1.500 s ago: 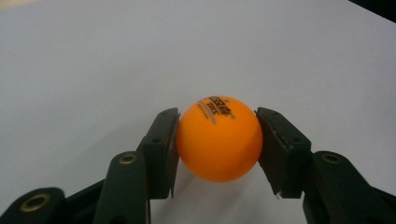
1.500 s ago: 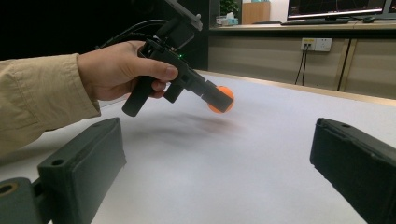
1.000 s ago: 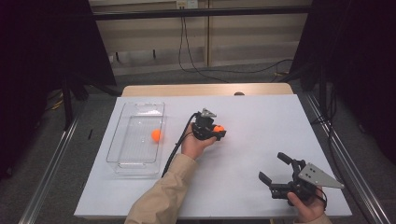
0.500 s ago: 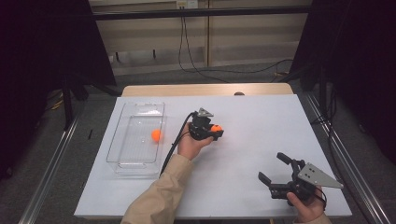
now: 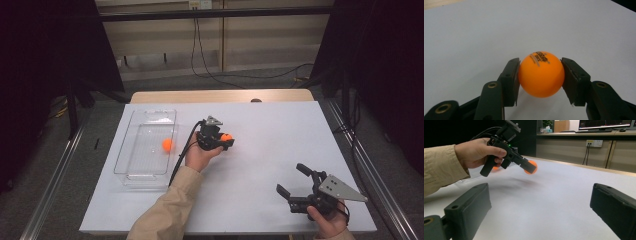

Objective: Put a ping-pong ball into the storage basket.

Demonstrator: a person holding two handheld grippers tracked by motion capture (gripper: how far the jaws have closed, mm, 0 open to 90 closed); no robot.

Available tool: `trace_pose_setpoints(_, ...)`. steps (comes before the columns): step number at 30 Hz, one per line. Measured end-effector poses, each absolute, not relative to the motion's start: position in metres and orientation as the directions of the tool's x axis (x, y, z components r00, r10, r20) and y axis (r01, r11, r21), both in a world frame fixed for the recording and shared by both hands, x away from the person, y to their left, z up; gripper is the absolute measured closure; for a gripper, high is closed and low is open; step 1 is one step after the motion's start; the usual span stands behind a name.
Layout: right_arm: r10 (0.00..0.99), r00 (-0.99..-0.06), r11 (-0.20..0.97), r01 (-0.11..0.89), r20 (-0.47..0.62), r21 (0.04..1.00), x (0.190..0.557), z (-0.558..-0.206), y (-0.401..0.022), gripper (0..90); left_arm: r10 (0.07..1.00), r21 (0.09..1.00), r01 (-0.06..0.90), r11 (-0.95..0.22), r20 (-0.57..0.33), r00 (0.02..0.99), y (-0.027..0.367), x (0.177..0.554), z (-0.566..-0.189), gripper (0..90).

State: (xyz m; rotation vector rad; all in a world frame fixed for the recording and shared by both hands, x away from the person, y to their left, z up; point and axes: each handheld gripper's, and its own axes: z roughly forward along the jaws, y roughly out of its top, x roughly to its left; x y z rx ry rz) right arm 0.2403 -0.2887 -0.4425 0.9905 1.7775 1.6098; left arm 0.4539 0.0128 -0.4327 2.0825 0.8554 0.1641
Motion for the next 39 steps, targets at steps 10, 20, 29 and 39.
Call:
trace_pose_setpoints(10,0.808,-0.584,0.017,0.162,0.082,0.987,0.240,-0.443,-0.289,2.3,0.629,0.757,0.510,-0.409,-0.170,0.758,0.018,0.452,-0.431,51.0)
trace_pose_setpoints(20,0.805,-0.588,0.023,0.162,0.078,0.987,0.240,-0.443,-0.288,2.3,0.635,0.755,0.514,-0.407,-0.172,0.753,0.025,0.450,-0.432,51.0)
trace_pose_setpoints(29,0.805,-0.588,0.024,0.161,0.077,0.987,0.240,-0.443,-0.288,2.3,0.637,0.754,0.519,-0.403,-0.177,0.751,0.031,0.449,-0.432,51.0)
trace_pose_setpoints(39,0.805,-0.588,0.024,0.160,0.076,0.987,0.240,-0.443,-0.288,2.3,0.629,0.749,0.514,-0.418,-0.170,0.759,0.032,0.446,-0.429,51.0)
